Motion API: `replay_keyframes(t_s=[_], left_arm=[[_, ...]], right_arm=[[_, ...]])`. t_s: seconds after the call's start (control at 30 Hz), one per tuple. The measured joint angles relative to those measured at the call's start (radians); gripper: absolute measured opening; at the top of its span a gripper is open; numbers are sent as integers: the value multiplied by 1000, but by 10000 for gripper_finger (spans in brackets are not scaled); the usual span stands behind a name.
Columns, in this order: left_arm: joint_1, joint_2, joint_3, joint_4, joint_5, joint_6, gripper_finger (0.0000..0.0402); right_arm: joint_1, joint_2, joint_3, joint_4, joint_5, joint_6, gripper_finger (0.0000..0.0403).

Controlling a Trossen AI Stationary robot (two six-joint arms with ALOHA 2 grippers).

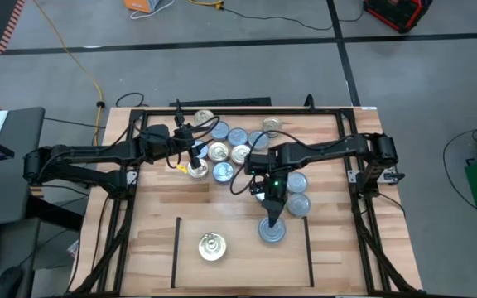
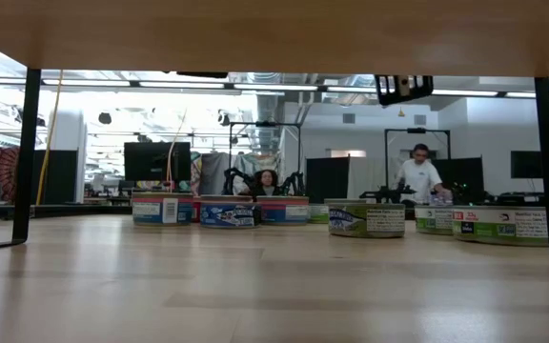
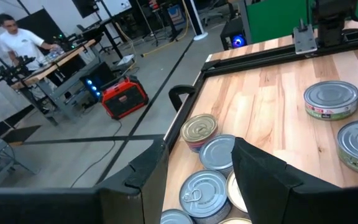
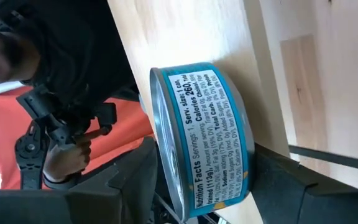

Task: Stack canned seafood by type on shelf
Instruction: Put the yellow and blue tuna can on the shelf, then put the top green and white tuna can on the shelf

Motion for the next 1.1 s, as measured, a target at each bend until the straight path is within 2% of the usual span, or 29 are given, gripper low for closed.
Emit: replay_keyframes(t_s=[0.33, 0.5, 1.1], left_arm=[[0, 0, 0, -10, 0, 0, 168], [0, 0, 0, -21, 0, 0, 168], [0, -1, 0, -20, 0, 4, 168]], right_arm=[[-24, -5, 0, -47, 32, 20, 256], [-7, -9, 1, -81, -1, 37, 256], [6, -28, 44, -66, 83, 69, 256]])
